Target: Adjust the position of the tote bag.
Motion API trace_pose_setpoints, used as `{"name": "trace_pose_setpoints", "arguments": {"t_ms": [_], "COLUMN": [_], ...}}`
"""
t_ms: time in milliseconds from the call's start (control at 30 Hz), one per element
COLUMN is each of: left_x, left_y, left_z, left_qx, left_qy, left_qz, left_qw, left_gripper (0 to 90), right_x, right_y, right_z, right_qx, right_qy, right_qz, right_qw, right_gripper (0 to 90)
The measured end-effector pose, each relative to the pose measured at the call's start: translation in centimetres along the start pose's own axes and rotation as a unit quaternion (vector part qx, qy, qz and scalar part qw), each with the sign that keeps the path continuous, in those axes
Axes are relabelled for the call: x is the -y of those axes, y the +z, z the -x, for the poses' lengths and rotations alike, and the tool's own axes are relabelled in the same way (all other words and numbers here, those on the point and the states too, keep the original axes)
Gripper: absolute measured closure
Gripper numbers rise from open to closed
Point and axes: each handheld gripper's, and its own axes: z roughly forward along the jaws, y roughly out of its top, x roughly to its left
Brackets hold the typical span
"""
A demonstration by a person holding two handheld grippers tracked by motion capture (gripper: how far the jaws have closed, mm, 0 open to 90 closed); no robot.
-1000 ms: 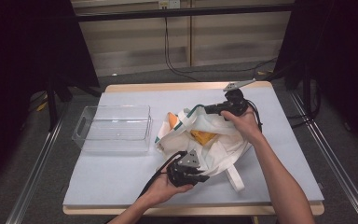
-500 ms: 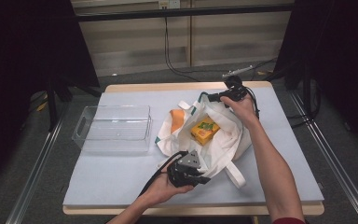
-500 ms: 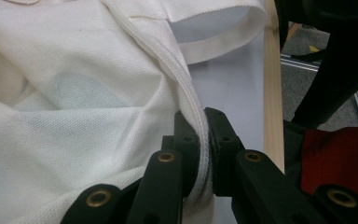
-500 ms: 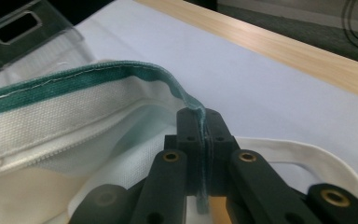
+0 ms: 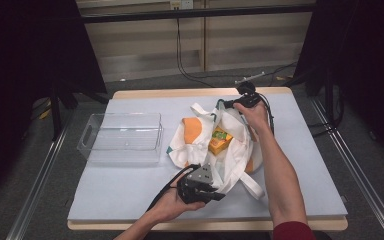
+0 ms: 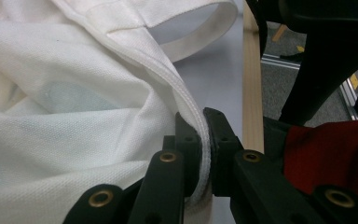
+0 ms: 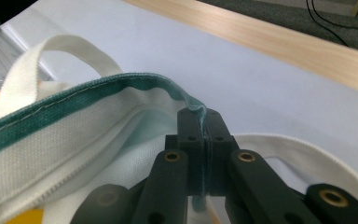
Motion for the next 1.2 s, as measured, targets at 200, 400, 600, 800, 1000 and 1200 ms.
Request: {"name": "trace_pose_setpoints", "arguments": {"t_ms": [200,400,600,800,1000,1200], "left_x": [0.1,0.1,0.3,0.1,0.1,-0.3], "left_y": [-0.2,-0.3,-0.7,-1.5,-3.3,-4.8], "left_z": [0.1,0.0,-0.5,-1.0,-1.8,-2.4], "left_qx": [0.002,0.012,0.009,-0.006,-0.034,-0.057], "left_qy": [0.005,-0.011,-0.031,-0.043,-0.049,-0.057], "left_qz": [-0.005,0.010,0.033,0.052,0.072,0.097], "left_qw": [1.0000,0.9998,0.9989,0.9977,0.9956,0.9920], "left_gripper": [85.8,85.7,79.1,65.2,60.6,58.0], "right_x": [1.1,1.3,1.6,2.0,2.6,4.1], "right_y": [0.9,1.0,-0.1,-1.9,-3.8,-6.1], "right_z": [1.1,1.0,-0.1,-1.0,-1.7,-2.7], "right_qx": [0.011,0.025,-0.006,-0.020,-0.032,-0.035], "right_qy": [0.016,0.015,-0.008,-0.023,-0.027,-0.029], "right_qz": [-0.002,-0.001,0.034,0.057,0.078,0.106], "right_qw": [0.9998,0.9996,0.9994,0.9979,0.9961,0.9933], "right_gripper": [87.7,87.7,80.2,67.9,55.2,41.5]}}
